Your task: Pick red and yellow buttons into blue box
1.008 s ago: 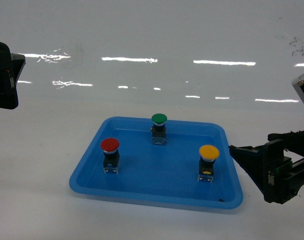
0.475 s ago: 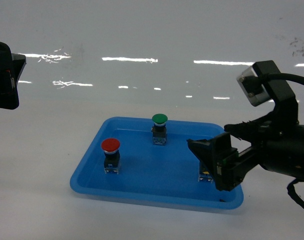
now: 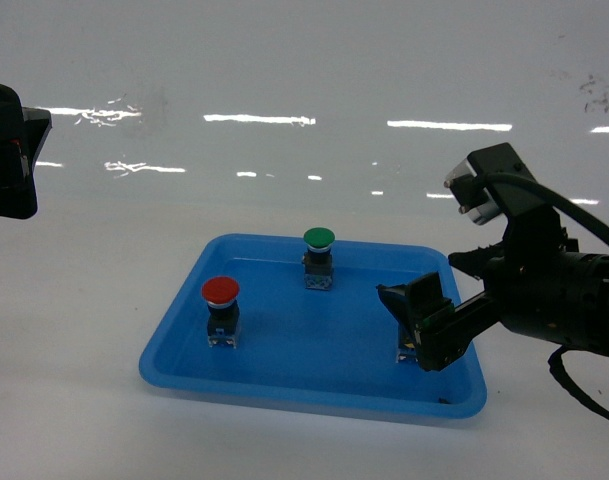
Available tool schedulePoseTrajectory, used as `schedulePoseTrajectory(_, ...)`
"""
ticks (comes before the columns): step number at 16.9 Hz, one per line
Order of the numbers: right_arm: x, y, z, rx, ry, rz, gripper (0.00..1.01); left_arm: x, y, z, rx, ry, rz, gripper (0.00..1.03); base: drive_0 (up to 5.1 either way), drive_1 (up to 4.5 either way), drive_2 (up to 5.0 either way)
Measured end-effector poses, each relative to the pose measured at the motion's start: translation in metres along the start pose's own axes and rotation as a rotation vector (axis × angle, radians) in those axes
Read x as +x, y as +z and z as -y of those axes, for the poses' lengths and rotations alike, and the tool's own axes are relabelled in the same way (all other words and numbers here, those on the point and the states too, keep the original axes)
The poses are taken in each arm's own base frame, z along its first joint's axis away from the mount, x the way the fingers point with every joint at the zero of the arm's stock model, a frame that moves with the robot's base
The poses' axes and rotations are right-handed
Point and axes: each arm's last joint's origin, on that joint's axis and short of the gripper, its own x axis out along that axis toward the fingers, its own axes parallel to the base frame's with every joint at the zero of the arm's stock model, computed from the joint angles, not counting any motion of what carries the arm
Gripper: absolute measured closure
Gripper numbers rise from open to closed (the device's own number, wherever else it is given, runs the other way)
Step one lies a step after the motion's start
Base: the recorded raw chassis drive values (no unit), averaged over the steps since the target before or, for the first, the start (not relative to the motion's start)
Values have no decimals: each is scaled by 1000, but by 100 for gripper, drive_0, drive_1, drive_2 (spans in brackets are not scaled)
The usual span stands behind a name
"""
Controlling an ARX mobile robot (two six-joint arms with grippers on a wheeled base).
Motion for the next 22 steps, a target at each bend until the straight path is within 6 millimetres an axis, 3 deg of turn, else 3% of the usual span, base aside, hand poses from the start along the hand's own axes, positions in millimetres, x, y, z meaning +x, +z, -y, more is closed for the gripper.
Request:
schedulePoseTrajectory(6, 24, -4, 12, 1, -18, -42, 3, 0, 0, 0, 0, 0, 0, 5, 0, 0, 0)
schedulePoseTrajectory(22, 45, -44, 10, -19, 1, -158, 3, 0, 0, 0, 0, 0, 0, 5, 0, 0, 0)
